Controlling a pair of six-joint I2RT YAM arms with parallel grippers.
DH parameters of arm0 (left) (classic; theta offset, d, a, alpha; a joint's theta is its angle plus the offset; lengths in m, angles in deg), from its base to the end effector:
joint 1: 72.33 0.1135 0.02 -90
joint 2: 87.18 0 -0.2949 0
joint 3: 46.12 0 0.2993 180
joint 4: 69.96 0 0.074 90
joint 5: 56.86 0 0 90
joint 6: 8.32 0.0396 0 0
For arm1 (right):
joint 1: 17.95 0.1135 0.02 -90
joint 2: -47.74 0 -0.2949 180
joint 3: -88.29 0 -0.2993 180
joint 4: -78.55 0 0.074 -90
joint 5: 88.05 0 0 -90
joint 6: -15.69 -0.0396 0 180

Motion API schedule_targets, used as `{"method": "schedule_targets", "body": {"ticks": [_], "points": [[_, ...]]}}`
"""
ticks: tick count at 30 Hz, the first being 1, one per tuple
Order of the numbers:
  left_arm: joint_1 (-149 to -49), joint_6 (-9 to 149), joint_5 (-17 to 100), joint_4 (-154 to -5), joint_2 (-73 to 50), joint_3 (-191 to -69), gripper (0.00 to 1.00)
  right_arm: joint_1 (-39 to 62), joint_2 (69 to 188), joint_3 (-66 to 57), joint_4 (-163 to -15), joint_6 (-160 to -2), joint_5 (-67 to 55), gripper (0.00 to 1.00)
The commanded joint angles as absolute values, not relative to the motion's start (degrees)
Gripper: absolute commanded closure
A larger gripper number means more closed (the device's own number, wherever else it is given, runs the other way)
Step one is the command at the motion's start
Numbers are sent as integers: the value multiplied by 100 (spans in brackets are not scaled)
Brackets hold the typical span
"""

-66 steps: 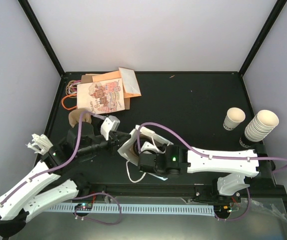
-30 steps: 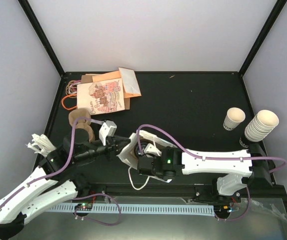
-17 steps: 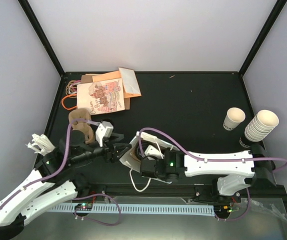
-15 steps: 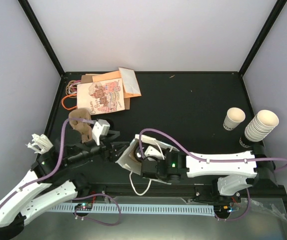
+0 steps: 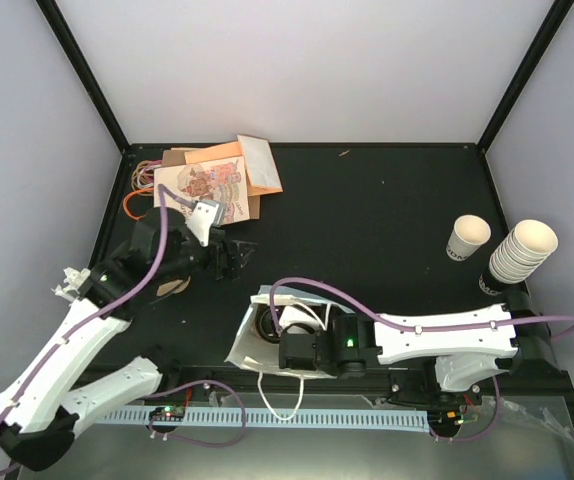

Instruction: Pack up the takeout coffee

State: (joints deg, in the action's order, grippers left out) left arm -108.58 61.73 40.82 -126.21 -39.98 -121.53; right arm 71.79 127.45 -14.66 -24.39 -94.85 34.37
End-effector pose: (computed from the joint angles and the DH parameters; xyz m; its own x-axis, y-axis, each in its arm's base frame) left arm 0.1447 -0.1127 0.4181 -0.5888 0.0124 -0.8082 0.5109 0.7805 -0.3602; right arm 0.0225 0.2854 0.2841 -0.3002 -0.8865 -0.3522 -0.7885 0.4384 -0.4314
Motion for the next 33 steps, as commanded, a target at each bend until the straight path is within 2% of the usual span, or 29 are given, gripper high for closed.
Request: {"method": "schedule_targets", "body": {"ticks": [1,16,22,33], "points": [[-10309,6658,5260,-12131,-3666,-11849,1,7293,12739,-1596,-2815,-9042,3532,59],[-9992,7217,5777,-12111,-1785,-12404,1,7415,12701,-2097,-3661,-7792,3627,57],[-9993,7388,5836,-12584,-1011,-12834,3,7494,12609,-2239,-3821,-7338,3954,58],[-10001,7535,6153,-12798,-305,-13061,8,7507,12569,-2432,-3993,-6777,4102,59]]}}
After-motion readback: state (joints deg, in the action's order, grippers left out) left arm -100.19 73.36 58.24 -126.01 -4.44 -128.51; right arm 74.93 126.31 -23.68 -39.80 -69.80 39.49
